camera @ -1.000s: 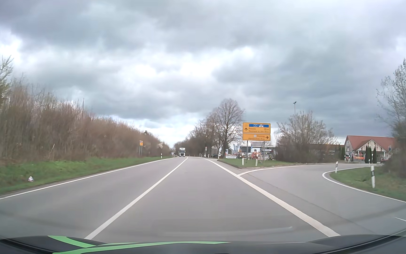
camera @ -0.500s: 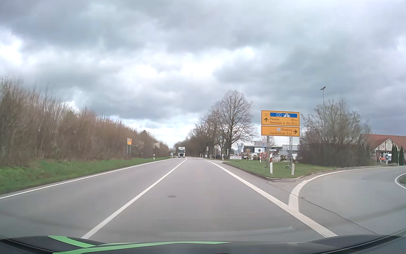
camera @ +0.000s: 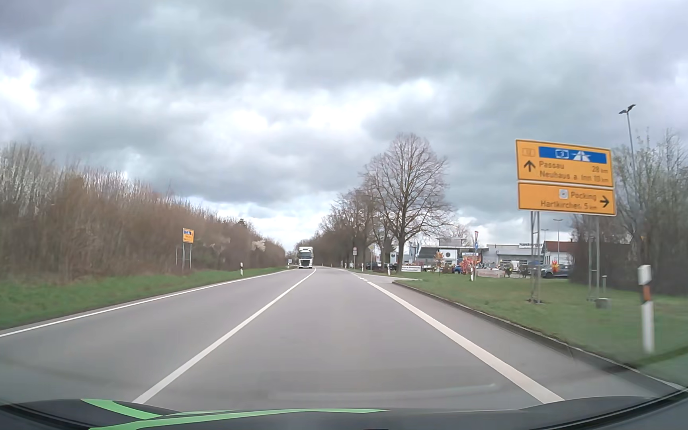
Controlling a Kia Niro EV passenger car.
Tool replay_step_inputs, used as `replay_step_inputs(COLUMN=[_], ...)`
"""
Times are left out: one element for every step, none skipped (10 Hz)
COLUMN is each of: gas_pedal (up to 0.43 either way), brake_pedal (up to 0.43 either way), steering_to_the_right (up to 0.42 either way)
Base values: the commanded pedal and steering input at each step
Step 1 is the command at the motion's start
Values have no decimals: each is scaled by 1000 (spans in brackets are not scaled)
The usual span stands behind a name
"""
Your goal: Follow the waypoints while adhering to traffic rules and regulations
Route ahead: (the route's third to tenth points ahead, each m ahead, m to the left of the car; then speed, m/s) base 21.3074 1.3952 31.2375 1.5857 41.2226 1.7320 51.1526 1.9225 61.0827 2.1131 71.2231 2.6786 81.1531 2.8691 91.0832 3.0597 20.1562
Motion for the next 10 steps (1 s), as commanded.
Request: replay_step_inputs(gas_pedal=[209, 209, 209, 209, 209, 209, 209, 209, 209, 209], brake_pedal=[0, 0, 0, 0, 0, 0, 0, 0, 0, 0], steering_to_the_right=[-1, -1, -1, -1, -1, -1, -1, -1, -2, -2])
